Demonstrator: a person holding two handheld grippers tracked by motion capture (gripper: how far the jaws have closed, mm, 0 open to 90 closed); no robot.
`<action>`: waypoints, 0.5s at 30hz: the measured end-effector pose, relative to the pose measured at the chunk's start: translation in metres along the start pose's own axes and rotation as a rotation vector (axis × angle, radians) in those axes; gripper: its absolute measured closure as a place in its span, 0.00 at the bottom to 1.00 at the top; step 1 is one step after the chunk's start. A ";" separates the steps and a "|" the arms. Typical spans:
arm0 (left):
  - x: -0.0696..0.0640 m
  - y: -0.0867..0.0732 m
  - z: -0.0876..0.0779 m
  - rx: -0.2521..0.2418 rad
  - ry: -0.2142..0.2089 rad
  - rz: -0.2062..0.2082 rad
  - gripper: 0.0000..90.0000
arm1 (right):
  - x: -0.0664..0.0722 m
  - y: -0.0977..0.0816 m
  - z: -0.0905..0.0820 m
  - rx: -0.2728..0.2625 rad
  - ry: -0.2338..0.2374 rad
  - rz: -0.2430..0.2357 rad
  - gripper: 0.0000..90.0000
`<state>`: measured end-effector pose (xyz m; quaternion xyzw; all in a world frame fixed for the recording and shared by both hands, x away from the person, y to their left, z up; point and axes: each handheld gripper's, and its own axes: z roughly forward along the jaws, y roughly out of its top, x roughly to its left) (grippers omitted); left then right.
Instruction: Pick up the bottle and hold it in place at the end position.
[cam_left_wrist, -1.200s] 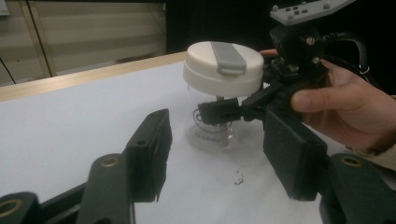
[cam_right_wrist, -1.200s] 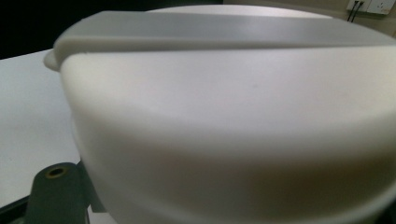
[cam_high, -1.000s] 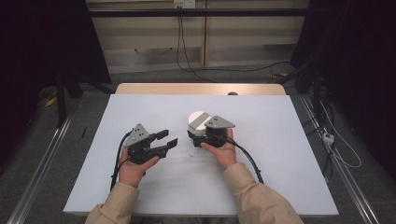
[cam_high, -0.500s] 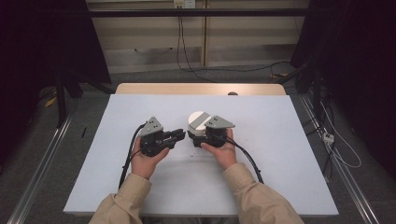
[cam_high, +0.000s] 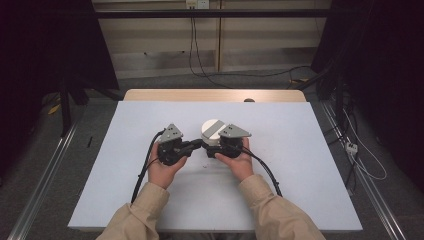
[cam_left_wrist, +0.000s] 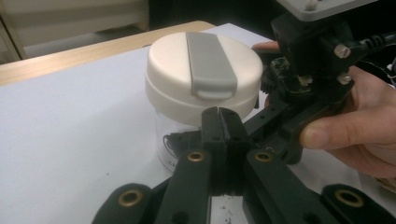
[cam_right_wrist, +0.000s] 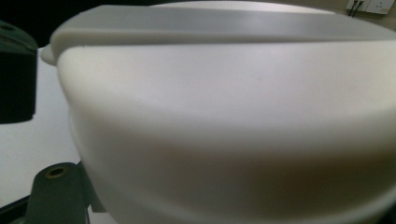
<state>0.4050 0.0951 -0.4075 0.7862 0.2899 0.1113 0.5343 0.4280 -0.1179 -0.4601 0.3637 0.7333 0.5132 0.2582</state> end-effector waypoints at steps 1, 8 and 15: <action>0.000 0.000 0.001 0.003 0.001 -0.001 1.00 | 0.000 0.000 0.000 0.001 0.001 0.000 0.21; 0.001 -0.001 0.004 0.014 0.010 -0.013 1.00 | 0.000 0.000 0.000 0.001 0.002 -0.002 0.21; 0.000 0.000 0.006 0.022 0.009 -0.021 1.00 | 0.000 0.000 0.000 0.004 0.002 -0.004 0.21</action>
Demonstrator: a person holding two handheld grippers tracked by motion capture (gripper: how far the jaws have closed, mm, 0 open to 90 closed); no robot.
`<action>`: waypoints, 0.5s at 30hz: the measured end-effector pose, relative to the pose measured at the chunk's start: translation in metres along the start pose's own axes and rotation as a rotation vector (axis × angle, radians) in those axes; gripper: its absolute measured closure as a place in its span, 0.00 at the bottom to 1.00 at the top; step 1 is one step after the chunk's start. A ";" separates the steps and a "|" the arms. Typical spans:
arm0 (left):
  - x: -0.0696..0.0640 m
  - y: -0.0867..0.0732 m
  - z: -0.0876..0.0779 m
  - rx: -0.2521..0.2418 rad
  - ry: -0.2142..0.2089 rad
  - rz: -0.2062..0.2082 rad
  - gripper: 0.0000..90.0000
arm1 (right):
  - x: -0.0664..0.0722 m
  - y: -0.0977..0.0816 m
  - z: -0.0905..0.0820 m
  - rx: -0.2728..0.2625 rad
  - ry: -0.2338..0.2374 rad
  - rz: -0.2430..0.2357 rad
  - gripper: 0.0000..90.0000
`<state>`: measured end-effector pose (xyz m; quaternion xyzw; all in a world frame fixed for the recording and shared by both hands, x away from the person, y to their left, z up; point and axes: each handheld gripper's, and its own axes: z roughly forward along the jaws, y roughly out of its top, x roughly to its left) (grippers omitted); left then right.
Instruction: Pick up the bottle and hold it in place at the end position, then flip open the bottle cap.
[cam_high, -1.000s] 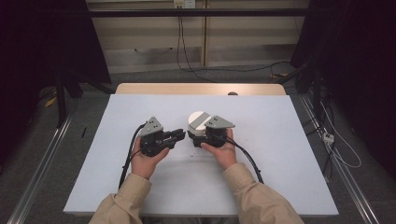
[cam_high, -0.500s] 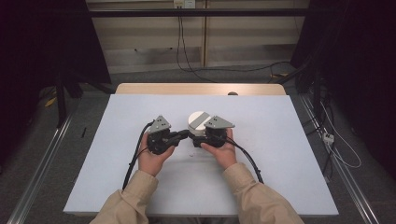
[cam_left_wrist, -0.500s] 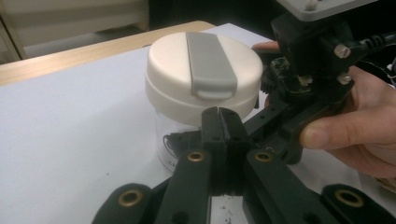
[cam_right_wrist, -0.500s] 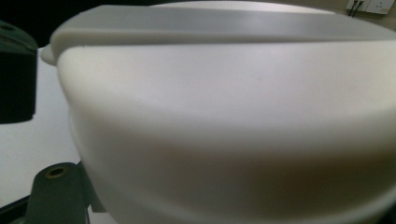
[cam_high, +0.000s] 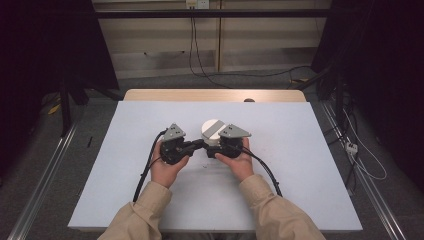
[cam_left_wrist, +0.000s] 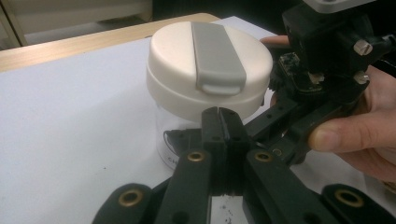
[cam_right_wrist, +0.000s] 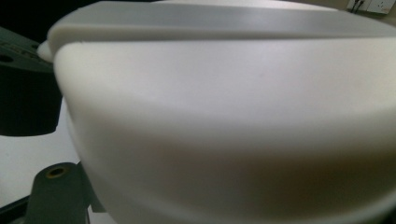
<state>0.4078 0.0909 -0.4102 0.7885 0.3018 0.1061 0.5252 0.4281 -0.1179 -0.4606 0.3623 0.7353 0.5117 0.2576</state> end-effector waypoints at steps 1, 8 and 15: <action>0.000 0.000 0.000 0.001 0.002 0.002 1.00 | 0.000 0.000 0.000 0.001 0.000 0.000 0.21; 0.000 0.000 0.002 0.004 0.010 0.001 1.00 | 0.000 -0.001 0.001 0.001 0.001 0.001 0.21; 0.000 0.002 0.004 0.009 0.017 -0.005 1.00 | 0.001 -0.002 0.001 0.018 -0.009 -0.025 0.20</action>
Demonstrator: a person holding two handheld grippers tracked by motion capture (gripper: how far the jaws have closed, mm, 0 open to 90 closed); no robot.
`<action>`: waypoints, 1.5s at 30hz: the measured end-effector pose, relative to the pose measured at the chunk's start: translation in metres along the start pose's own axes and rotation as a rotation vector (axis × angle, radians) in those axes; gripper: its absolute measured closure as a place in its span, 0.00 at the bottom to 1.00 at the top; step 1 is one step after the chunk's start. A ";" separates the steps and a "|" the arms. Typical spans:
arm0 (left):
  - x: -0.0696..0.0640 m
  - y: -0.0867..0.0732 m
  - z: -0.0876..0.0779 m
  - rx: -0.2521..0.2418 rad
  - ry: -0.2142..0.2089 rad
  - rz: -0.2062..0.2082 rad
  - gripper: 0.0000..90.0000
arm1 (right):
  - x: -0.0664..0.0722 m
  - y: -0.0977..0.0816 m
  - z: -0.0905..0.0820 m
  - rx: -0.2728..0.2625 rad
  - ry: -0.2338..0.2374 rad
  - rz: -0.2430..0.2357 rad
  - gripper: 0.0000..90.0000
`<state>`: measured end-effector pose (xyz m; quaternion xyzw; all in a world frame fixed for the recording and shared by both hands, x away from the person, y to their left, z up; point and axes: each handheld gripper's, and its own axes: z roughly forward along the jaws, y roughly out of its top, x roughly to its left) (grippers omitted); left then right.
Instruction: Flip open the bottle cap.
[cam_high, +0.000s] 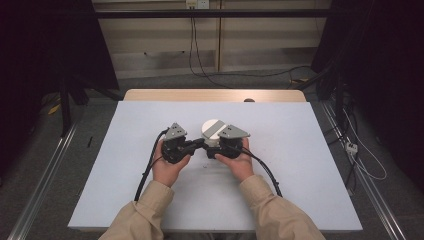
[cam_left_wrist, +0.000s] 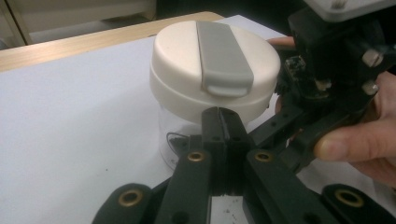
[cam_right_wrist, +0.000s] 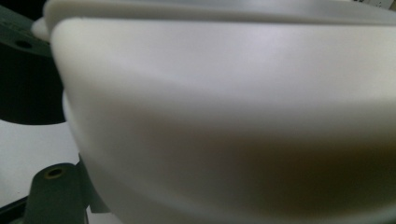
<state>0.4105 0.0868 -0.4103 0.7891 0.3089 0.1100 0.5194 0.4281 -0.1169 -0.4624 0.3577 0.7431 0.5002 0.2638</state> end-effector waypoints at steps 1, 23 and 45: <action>0.000 0.000 0.000 0.000 0.002 0.000 1.00 | 0.000 0.000 0.000 0.001 -0.002 -0.001 0.20; -0.005 0.013 -0.001 -0.035 -0.001 0.002 1.00 | -0.001 0.000 0.000 0.003 0.007 0.007 0.21; -0.006 0.039 0.001 -0.055 0.002 0.018 1.00 | -0.001 0.000 0.000 0.003 0.008 0.007 0.21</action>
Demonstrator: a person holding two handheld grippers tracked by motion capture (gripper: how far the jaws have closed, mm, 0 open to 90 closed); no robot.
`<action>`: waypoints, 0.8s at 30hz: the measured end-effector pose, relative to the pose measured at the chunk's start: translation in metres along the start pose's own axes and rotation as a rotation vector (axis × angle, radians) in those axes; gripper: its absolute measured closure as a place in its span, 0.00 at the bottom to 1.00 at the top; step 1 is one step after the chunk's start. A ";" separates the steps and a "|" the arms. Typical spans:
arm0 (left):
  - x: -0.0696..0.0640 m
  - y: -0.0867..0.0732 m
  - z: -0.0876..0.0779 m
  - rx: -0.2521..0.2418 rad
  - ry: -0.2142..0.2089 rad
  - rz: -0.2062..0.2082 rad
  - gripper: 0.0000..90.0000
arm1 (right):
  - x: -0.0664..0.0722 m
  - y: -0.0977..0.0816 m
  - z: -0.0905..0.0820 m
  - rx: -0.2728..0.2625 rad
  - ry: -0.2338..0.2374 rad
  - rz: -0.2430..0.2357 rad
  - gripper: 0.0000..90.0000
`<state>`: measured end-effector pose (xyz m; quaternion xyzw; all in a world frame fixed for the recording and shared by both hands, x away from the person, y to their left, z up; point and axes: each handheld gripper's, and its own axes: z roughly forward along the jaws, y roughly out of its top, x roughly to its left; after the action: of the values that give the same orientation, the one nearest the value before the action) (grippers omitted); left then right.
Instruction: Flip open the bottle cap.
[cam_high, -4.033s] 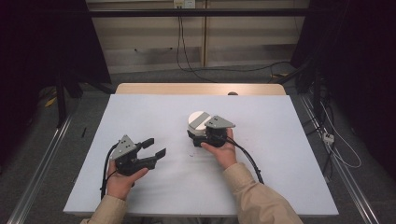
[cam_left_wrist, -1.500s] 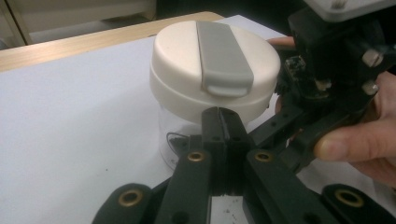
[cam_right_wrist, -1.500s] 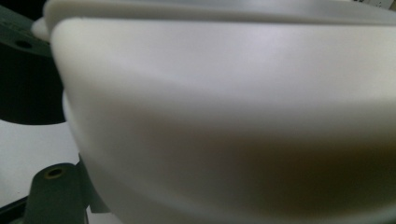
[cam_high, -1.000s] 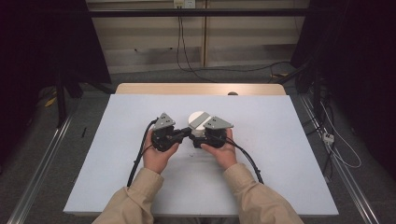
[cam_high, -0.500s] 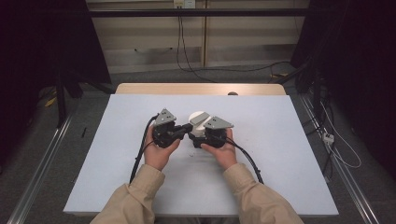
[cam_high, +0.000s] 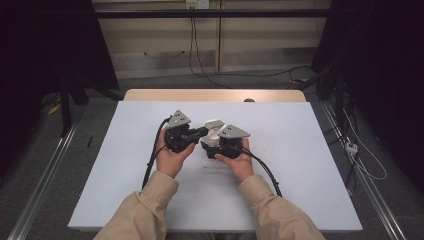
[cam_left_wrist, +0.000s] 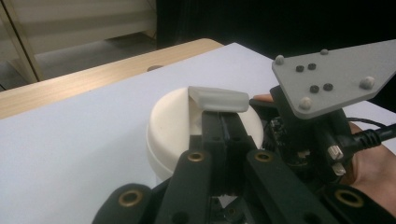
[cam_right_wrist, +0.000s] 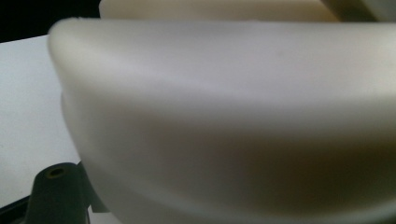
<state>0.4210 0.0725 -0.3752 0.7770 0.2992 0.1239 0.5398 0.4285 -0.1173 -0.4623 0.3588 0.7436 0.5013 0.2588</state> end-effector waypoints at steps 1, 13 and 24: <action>0.000 0.001 0.000 -0.001 0.001 0.004 1.00 | 0.000 0.000 0.000 0.000 0.000 0.000 0.21; 0.002 0.010 0.002 0.000 -0.003 0.006 1.00 | 0.000 0.000 0.000 -0.001 0.001 0.004 0.21; 0.002 0.018 0.006 -0.008 -0.008 0.007 1.00 | 0.000 0.000 0.000 0.000 0.000 0.003 0.21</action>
<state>0.4317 0.0648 -0.3617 0.7763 0.2941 0.1239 0.5436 0.4284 -0.1170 -0.4623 0.3601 0.7430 0.5017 0.2581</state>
